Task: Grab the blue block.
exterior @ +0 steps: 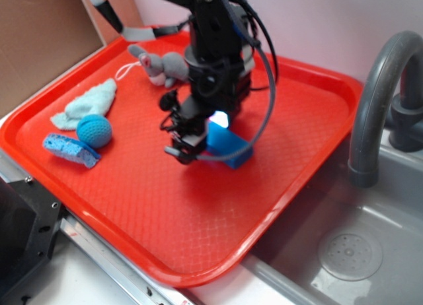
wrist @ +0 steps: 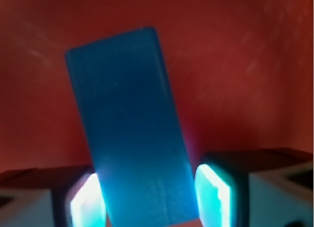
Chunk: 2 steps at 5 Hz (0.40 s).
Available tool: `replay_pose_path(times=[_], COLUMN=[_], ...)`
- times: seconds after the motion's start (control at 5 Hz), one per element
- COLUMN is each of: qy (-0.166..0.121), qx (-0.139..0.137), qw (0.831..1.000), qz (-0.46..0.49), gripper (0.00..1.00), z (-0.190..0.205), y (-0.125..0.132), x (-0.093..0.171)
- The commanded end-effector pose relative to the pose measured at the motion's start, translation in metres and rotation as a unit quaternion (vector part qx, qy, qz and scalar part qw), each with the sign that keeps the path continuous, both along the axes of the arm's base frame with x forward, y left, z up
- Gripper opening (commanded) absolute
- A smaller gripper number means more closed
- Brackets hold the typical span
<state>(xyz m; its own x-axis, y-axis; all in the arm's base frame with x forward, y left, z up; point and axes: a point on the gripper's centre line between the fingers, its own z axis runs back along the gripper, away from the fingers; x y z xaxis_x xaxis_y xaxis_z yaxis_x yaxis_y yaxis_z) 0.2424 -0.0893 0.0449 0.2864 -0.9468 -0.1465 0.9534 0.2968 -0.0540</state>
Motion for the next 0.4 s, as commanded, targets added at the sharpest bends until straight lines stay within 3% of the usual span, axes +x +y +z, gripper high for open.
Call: replay_pose_path(times=[0.0,0.2], qy=[-0.107,-0.062], qx=[-0.046,-0.101], qw=[0.961,0.917], qz=[0.251,0.38], gripper=[0.0,0.0], z=[0.118,0.143], y=[0.046,0.076], x=[-0.006,-0.031])
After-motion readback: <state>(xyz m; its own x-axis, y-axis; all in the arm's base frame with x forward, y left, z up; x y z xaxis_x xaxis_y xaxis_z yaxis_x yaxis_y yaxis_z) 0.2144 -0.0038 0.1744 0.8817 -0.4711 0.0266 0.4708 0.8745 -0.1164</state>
